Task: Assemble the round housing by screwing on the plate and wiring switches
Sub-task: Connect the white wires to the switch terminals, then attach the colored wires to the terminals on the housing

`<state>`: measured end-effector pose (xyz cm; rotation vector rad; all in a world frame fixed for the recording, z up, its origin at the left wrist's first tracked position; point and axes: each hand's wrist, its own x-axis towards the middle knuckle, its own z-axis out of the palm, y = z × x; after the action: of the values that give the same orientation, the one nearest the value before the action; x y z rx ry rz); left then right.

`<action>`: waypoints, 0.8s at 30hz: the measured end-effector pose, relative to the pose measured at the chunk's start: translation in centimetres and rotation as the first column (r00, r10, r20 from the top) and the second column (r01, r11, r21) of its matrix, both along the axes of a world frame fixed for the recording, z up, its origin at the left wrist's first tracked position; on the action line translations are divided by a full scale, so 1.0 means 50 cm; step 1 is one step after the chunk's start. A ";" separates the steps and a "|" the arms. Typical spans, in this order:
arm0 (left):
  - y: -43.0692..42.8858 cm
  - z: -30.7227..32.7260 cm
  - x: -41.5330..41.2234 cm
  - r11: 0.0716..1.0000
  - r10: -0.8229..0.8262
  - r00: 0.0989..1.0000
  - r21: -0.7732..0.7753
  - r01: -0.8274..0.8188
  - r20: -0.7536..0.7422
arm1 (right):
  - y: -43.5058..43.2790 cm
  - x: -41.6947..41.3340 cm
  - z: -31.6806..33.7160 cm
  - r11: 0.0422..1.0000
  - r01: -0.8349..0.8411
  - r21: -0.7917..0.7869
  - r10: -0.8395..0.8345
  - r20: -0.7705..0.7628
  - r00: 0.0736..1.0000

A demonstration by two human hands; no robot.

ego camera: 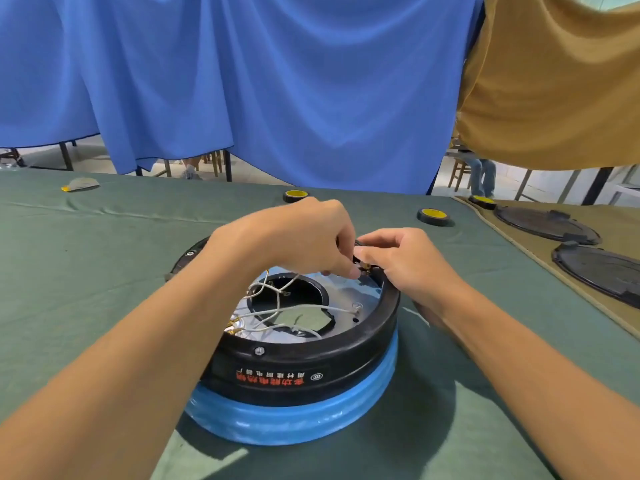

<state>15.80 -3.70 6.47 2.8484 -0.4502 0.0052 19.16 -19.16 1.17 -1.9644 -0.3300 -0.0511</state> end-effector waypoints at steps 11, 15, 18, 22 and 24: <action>0.069 0.010 0.018 0.968 0.217 0.958 -0.164 -0.187 0.189 | -0.001 0.007 -0.005 0.999 0.030 -0.018 -0.030 0.007 1.000; 0.077 0.009 0.021 0.960 0.201 0.973 -0.218 -0.174 0.111 | -0.002 0.007 -0.006 0.999 0.024 -0.029 -0.023 0.033 0.999; 0.076 0.002 0.022 0.964 0.189 0.977 -0.211 -0.165 0.100 | -0.002 0.003 -0.004 1.000 0.010 -0.018 -0.010 0.033 0.999; 0.066 -0.008 0.023 0.968 0.197 0.978 -0.168 -0.184 0.067 | 0.000 -0.001 -0.001 1.000 0.001 -0.024 -0.001 0.015 1.000; 0.061 -0.011 0.025 0.964 0.214 0.976 -0.169 -0.206 0.033 | 0.000 -0.003 0.000 0.999 -0.010 -0.037 0.010 0.019 1.000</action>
<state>17.06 -0.63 5.92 2.7226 -0.1473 0.1475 18.99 -19.16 1.20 -1.9998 -0.3559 -0.0581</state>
